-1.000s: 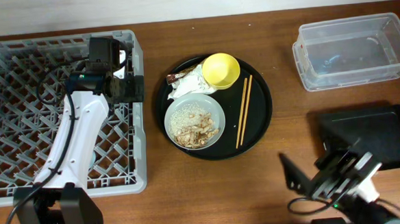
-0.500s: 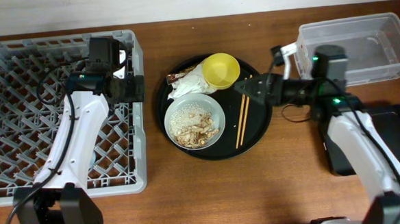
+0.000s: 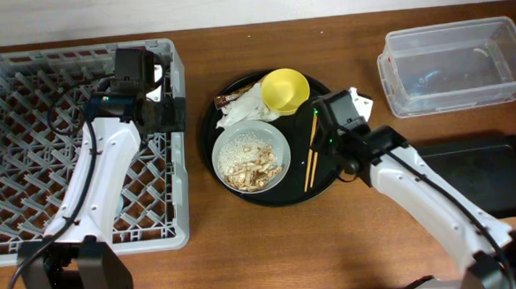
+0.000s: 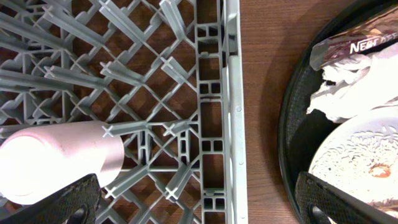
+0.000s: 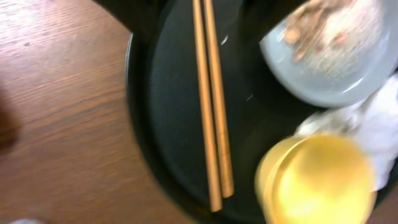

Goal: Sort waste into correct bins and load items into the dishwasher rack
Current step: 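Grasp the white tissue beside the yellow bowl with the right gripper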

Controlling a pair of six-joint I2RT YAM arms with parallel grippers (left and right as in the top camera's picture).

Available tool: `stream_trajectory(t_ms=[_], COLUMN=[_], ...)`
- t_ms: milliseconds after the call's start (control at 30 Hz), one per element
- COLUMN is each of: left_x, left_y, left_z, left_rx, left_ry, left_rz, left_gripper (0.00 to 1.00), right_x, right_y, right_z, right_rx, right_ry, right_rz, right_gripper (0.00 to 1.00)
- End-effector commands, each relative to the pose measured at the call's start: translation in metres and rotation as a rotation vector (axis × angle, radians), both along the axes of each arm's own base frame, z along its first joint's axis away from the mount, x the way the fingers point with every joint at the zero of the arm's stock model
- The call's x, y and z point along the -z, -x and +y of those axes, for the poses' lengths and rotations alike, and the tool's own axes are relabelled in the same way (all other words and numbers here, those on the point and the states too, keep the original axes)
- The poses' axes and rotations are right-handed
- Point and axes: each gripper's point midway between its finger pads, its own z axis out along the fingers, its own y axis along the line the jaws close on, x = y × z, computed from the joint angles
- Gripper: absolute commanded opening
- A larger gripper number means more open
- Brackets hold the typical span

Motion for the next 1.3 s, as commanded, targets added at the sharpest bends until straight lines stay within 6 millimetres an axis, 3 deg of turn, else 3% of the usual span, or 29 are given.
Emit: stream_trajectory(t_ms=[0, 133, 200, 433, 533, 633, 733, 933, 1067, 1133, 1200, 1267], left_x=[-0.005, -0.005, -0.005, -0.005, -0.005, -0.005, -0.005, -0.005, -0.005, -0.005, -0.005, -0.005], left_y=[0.001, 0.001, 0.001, 0.001, 0.001, 0.001, 0.001, 0.001, 0.001, 0.001, 0.001, 0.001], left_z=[0.001, 0.001, 0.001, 0.001, 0.001, 0.001, 0.001, 0.001, 0.001, 0.001, 0.001, 0.001], left_rx=[-0.011, -0.011, -0.011, -0.011, -0.011, -0.011, -0.011, -0.011, -0.011, -0.011, -0.011, -0.011], left_ry=[0.009, 0.009, 0.009, 0.009, 0.009, 0.009, 0.009, 0.009, 0.009, 0.009, 0.009, 0.009], left_rz=[-0.011, -0.011, -0.011, -0.011, -0.011, -0.011, -0.011, -0.011, -0.011, -0.011, -0.011, -0.011], left_gripper=[0.99, 0.99, 0.99, 0.99, 0.99, 0.99, 0.99, 1.00, 0.99, 0.99, 0.99, 0.99], right_x=[0.024, 0.082, 0.092, 0.077, 0.051, 0.023, 0.006, 0.011, 0.021, 0.019, 0.006, -0.001], right_y=[-0.017, -0.026, -0.034, -0.039, -0.039, -0.037, -0.033, -0.018, -0.021, -0.015, -0.005, 0.001], right_z=[-0.007, 0.001, 0.012, 0.018, 0.022, 0.043, 0.087, 0.122, 0.098, 0.116, 0.153, 0.173], right_rx=[0.104, 0.034, -0.091, -0.130, -0.168, -0.288, -0.523, -0.628, -0.499, -0.572, -0.768, -0.830], right_ry=[0.055, 0.107, 0.121, 0.111, 0.101, 0.021, -0.140, -0.170, -0.002, -0.086, -0.196, -0.233], right_rz=[-0.004, 0.091, 0.092, 0.062, 0.051, 0.009, -0.035, -0.028, -0.013, -0.008, -0.053, -0.086], right_gripper=[0.41, 0.46, 0.47, 0.49, 0.52, 0.55, 0.58, 0.58, 0.60, 0.60, 0.61, 0.61])
